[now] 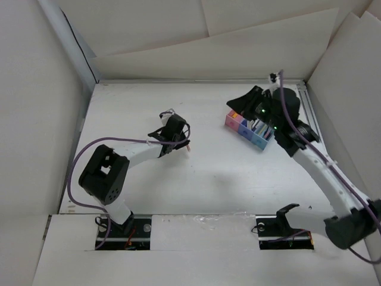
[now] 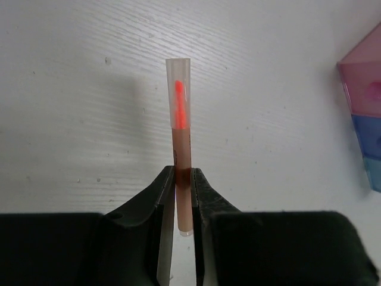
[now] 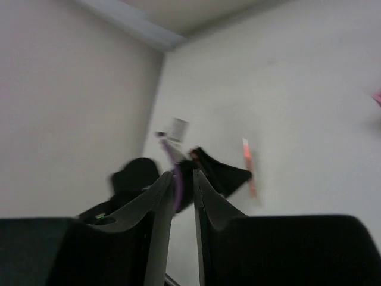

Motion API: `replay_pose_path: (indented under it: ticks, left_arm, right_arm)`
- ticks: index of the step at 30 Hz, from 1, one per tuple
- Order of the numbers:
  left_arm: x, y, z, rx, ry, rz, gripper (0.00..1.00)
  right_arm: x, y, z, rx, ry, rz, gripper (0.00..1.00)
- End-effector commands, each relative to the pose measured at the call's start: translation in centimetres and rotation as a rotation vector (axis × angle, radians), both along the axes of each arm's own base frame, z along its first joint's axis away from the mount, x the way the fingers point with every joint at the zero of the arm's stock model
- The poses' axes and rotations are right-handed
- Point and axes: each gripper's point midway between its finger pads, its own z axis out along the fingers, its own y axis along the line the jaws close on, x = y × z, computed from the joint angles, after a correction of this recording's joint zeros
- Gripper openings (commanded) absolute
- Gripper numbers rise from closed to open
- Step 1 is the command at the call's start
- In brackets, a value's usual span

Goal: Sort the stationery into containers
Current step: Pick up the pen from the center of the board, then place the pen in the storage box.

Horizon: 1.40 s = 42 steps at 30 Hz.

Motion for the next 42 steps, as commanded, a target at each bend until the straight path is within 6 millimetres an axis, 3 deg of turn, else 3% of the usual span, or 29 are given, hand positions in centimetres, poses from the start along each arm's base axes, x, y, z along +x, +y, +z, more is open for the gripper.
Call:
replay_pose_path:
  ticks: [1,2,3,5,8,10,12,19,23,28,31,38,42]
  left_arm:
    - [-0.6,-1.8,4.5,-0.070,-0.138,-0.124,0.00]
    - [-1.1,-2.1,5.0,-0.063,-0.162,-0.163,0.00]
    - [-1.3,-2.5,6.1,-0.073,-0.204,-0.185,0.00]
    - [-3.2,-3.7,8.2,-0.116,-0.266,-0.268,0.00]
    - [-5.0,-4.9,11.1,-0.200,-0.369,-0.379,0.00]
    - [-6.1,-5.9,12.8,-0.256,-0.414,-0.466,0.00]
    - [-7.5,-6.5,13.5,-0.281,-0.441,-0.537,0.00]
    - [-10.0,-8.7,15.5,-0.291,-0.505,-0.663,0.00]
    - [-10.7,-9.7,16.0,-0.327,-0.515,-0.732,0.00]
    - [-11.2,-9.9,15.8,-0.343,-0.518,-0.757,0.00]
    - [-11.5,-10.1,16.1,-0.364,-0.518,-0.773,0.00]
    - [-11.9,-10.9,16.4,-0.399,-0.519,-0.814,0.00]
    - [-11.8,-11.4,16.7,-0.410,-0.520,-0.832,0.00]
  right_arm:
    - [-5.8,-0.6,11.6,0.105,-0.273,0.004,0.25]
    - [-6.6,-0.2,11.6,0.109,-0.275,0.019,0.25]
    - [-6.6,-0.2,9.7,0.092,-0.244,0.020,0.29]
    - [-7.3,0.0,8.0,0.097,-0.226,0.031,0.52]
    - [-7.4,1.2,3.7,0.077,-0.155,0.084,0.70]
    - [-8.4,2.8,1.8,0.061,-0.111,0.179,0.73]
    - [-8.5,3.7,1.2,0.038,-0.117,0.208,0.76]
    - [-7.9,4.6,-0.7,0.009,-0.092,0.211,0.77]
    - [-7.0,5.4,-3.3,-0.019,-0.046,0.213,0.77]
    - [-5.6,4.6,-5.4,-0.052,-0.002,0.121,0.74]
    - [-5.2,4.1,-5.6,-0.054,-0.002,0.082,0.73]
    - [-4.9,4.3,-7.4,-0.072,0.043,0.079,0.64]
    - [-4.6,4.6,-8.1,-0.070,0.056,0.077,0.53]
